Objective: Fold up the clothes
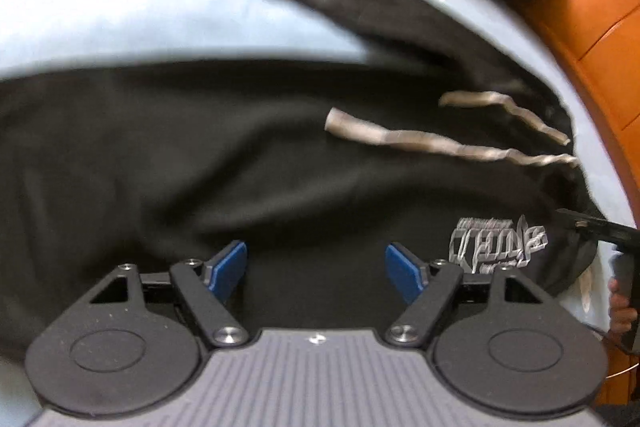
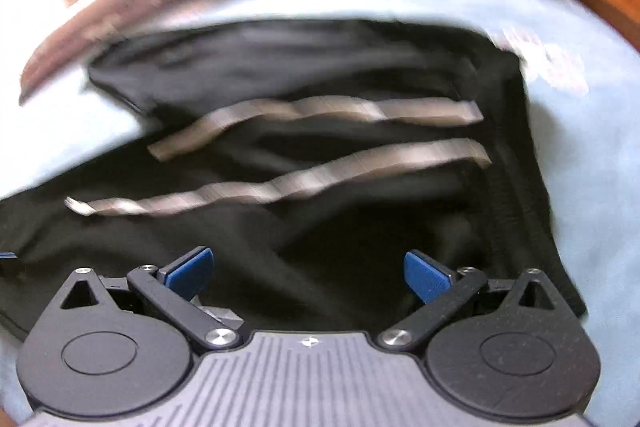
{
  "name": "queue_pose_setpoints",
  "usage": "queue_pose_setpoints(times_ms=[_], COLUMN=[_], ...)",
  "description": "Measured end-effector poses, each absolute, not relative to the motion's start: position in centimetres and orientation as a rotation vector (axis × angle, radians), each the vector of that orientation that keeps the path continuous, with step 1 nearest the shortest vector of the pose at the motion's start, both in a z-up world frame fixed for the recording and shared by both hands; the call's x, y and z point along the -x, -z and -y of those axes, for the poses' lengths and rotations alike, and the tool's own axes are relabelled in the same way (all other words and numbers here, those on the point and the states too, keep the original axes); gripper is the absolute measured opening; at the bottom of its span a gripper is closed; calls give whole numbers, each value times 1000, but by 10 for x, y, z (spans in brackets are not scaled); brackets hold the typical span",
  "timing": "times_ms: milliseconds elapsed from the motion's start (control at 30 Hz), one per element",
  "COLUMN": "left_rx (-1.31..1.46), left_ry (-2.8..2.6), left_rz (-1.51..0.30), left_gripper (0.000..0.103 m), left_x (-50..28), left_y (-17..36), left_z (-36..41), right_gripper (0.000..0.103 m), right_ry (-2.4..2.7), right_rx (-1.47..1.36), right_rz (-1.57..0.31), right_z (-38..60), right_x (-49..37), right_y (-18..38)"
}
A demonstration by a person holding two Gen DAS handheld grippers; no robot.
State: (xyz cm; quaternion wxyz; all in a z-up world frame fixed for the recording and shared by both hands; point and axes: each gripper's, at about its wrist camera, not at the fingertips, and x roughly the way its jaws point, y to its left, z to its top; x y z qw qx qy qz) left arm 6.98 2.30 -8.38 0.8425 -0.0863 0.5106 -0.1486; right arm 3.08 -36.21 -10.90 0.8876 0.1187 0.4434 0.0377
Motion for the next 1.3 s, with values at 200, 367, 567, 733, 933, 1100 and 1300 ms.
queue_pose_setpoints(times_ms=[200, 367, 567, 733, 933, 1100, 1300], left_rx=[220, 204, 196, 172, 166, 153, 127], left_ry=[272, 258, 217, 230, 252, 274, 300], left_rz=[-1115, -1115, -1146, -1129, -1149, -1167, -1152], left_gripper=[78, 77, 77, 77, 77, 77, 77], left_x=[-77, -74, -71, -72, -78, -82, -85], left_y=[77, 71, 73, 65, 68, 71, 64], left_z=[-22, -13, -7, 2, 13, 21, 29], right_gripper=[93, 57, 42, 35, 42, 54, 14], right_ry=[-66, 48, 43, -44, -119, -142, -32], right_rx=[-326, -316, -391, -460, -590, -760, -572], right_rz=[-828, -763, -826, -826, -828, -798, -852], right_z=[397, 444, 480, 489, 503, 515, 500], right_x=[-8, -42, -72, -72, -65, -57, -61], right_y=[87, 79, 104, 105, 112, 124, 101])
